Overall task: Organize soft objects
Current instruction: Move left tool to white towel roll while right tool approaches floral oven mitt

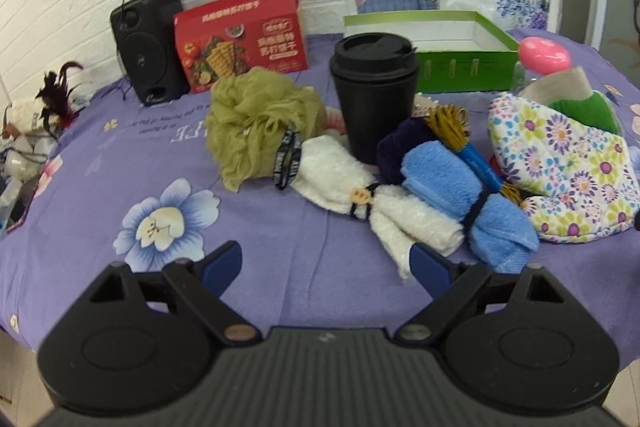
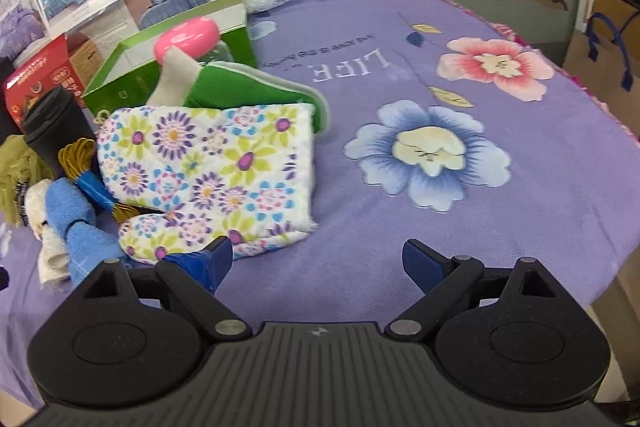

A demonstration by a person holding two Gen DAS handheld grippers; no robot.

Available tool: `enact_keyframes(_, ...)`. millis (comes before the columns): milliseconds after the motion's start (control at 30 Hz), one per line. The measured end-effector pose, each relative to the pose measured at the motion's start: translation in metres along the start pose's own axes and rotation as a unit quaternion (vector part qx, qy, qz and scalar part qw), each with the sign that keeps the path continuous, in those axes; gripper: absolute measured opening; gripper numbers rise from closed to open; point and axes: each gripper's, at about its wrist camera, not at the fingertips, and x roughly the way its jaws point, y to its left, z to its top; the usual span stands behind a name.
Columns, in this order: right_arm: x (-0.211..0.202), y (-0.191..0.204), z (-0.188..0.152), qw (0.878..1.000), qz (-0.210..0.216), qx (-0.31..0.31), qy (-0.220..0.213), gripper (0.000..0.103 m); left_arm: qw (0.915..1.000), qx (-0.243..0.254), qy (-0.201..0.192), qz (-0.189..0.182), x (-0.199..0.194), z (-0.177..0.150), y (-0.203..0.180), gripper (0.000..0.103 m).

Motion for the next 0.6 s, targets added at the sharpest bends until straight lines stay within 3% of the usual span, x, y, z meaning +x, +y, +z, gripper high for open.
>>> enact_keyframes(133, 0.006, 0.012, 0.005, 0.999, 0.031, -0.006, 0.005, 0.079, 0.9998, 0.009, 0.008, -0.018, -0.001, -0.011, 0.009, 0.091)
enact_keyframes(333, 0.023, 0.034, 0.006, 0.998, 0.038, -0.038, 0.022, 0.079, 0.9988, -0.021, 0.042, -0.010, 0.021, -0.015, 0.031, 0.091)
enact_keyframes(533, 0.031, 0.033, 0.008, 0.999, 0.023, -0.038, 0.031, 0.079, 0.9998, -0.005, 0.013, -0.016, 0.036, 0.006, 0.004, 0.091)
enact_keyframes(600, 0.030, 0.029, 0.009, 0.999, 0.023, -0.032, 0.028, 0.079, 0.9995, 0.006, 0.019, -0.026, 0.045, 0.012, -0.003, 0.091)
